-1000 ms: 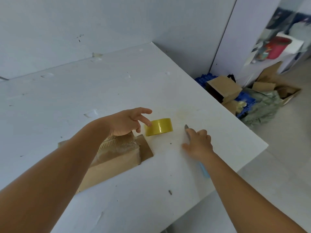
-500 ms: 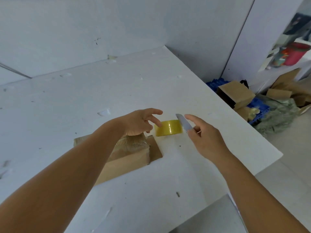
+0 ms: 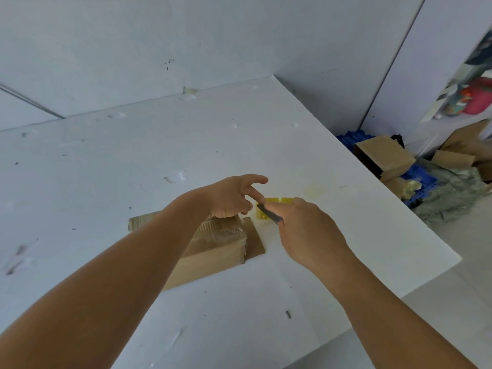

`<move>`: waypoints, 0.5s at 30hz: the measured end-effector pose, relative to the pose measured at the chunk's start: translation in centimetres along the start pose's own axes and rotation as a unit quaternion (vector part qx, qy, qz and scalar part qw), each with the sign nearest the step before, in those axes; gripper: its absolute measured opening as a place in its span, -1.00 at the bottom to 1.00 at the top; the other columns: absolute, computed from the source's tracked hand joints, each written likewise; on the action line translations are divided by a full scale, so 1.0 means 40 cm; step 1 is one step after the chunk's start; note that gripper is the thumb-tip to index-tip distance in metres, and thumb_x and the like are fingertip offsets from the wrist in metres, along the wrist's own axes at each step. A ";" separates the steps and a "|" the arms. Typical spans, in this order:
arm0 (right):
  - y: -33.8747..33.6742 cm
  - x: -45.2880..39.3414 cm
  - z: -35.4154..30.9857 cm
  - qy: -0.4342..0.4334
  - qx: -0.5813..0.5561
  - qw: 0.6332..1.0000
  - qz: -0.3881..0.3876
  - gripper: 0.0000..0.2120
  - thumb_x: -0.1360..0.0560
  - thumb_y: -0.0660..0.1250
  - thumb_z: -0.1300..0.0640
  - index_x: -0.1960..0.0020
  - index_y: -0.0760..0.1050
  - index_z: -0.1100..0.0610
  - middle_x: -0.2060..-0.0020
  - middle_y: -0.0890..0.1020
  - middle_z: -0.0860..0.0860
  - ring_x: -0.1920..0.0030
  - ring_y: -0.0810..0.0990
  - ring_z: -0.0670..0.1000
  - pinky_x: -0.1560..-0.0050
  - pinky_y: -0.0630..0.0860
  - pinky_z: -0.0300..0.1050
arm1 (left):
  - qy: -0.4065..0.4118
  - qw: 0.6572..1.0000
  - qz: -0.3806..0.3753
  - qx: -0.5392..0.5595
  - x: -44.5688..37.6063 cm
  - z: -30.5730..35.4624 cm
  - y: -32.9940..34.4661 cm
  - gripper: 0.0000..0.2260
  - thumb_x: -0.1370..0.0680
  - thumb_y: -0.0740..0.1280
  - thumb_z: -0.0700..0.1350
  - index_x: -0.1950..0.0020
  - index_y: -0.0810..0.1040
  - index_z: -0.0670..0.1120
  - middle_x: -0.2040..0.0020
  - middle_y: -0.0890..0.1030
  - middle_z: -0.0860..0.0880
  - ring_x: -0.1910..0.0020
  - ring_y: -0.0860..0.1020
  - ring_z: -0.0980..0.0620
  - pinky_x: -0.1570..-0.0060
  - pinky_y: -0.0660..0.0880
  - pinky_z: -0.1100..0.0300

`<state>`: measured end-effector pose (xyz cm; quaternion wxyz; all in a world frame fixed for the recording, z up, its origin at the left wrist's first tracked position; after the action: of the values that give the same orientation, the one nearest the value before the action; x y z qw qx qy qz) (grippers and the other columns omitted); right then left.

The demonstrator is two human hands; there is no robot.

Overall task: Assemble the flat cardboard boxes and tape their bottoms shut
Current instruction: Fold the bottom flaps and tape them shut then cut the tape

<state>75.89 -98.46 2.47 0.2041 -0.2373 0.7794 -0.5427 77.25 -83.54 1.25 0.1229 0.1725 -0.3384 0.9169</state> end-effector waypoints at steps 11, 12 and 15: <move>0.147 0.025 0.019 -0.006 -0.009 0.977 -0.211 -0.67 -0.61 0.08 0.02 -0.33 0.41 -0.13 -0.17 0.54 0.00 -0.16 0.50 0.06 0.00 0.34 -0.17 | 0.002 1.000 -0.001 0.009 -0.007 -0.002 -0.012 -0.35 -0.51 0.22 -0.34 -0.51 0.13 0.08 -0.10 0.63 0.18 0.06 0.58 0.08 -0.06 0.48 0.23; 0.149 0.028 0.034 0.001 -0.020 0.977 -0.213 -0.66 -0.61 0.08 0.03 -0.35 0.39 -0.13 -0.20 0.53 0.00 -0.19 0.48 0.06 -0.03 0.35 -0.17 | 0.001 1.000 0.000 0.016 -0.007 -0.001 -0.012 -0.36 -0.51 0.22 -0.34 -0.51 0.15 0.09 -0.10 0.63 0.17 0.06 0.58 0.08 -0.08 0.48 0.21; 0.168 0.036 0.082 0.027 -0.021 0.976 -0.216 -0.63 -0.59 0.11 0.10 -0.36 0.34 -0.15 -0.17 0.52 0.02 -0.18 0.48 0.09 -0.10 0.41 -0.09 | 0.006 0.999 0.003 0.036 -0.010 -0.006 -0.013 -0.41 -0.52 0.23 -0.31 -0.48 0.21 0.10 -0.07 0.64 0.17 0.11 0.57 0.08 -0.13 0.49 0.11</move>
<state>75.64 -99.76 -5.01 0.0559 -0.3894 0.7261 -0.5639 77.73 -83.05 1.23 0.1157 0.1702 -0.3052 0.9298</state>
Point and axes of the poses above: each hand's wrist, its own x-axis away from the middle knuckle, its own y-axis out of the palm, z = x × y, the point moved 5 cm from there along -x, towards the middle knuckle
